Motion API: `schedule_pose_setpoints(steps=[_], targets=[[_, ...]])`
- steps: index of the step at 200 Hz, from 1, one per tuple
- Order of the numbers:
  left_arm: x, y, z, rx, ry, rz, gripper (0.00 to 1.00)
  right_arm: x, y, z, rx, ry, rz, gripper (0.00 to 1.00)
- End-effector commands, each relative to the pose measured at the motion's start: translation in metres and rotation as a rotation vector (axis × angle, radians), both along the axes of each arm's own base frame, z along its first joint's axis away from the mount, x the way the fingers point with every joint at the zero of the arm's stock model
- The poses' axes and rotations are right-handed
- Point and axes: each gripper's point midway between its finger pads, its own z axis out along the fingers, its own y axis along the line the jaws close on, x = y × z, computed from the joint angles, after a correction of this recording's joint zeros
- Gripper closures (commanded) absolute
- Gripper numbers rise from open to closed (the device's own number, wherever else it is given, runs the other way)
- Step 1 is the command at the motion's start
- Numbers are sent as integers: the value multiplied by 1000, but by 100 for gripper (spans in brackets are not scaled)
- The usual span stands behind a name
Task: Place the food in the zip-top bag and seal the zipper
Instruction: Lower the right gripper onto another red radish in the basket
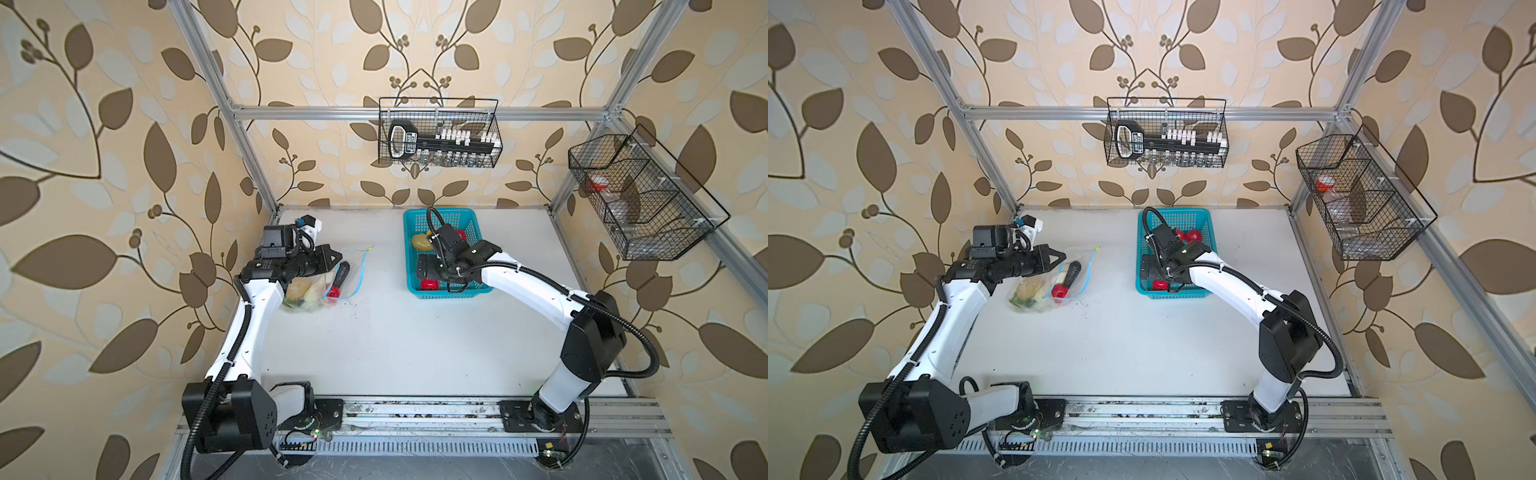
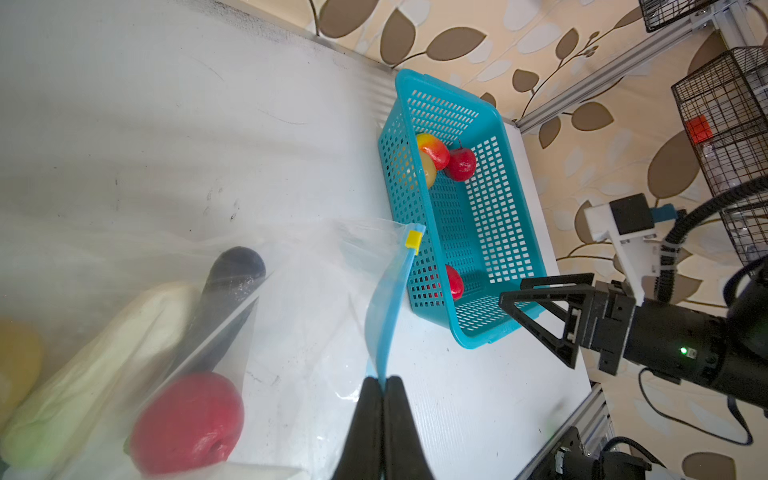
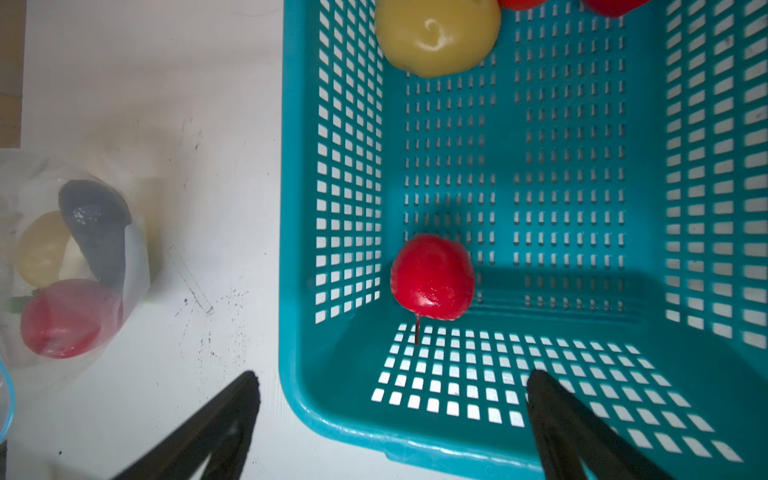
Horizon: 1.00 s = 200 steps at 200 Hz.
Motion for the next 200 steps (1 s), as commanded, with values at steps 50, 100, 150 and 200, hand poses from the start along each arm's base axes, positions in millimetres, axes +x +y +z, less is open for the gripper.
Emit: schedule_pose_setpoints(steps=[50, 100, 150, 200], targets=[[1, 4, 5, -10, -31, 5, 100, 4, -15, -33, -78, 75, -4, 0], [1, 6, 5, -13, -30, 9, 100, 18, -25, -52, -105, 104, -19, 0], [1, 6, 7, -14, -40, 15, 100, 24, -26, -77, -137, 152, -16, 4], [0, 6, 9, -18, -42, 15, 100, 25, -20, -89, -121, 183, -6, 9]])
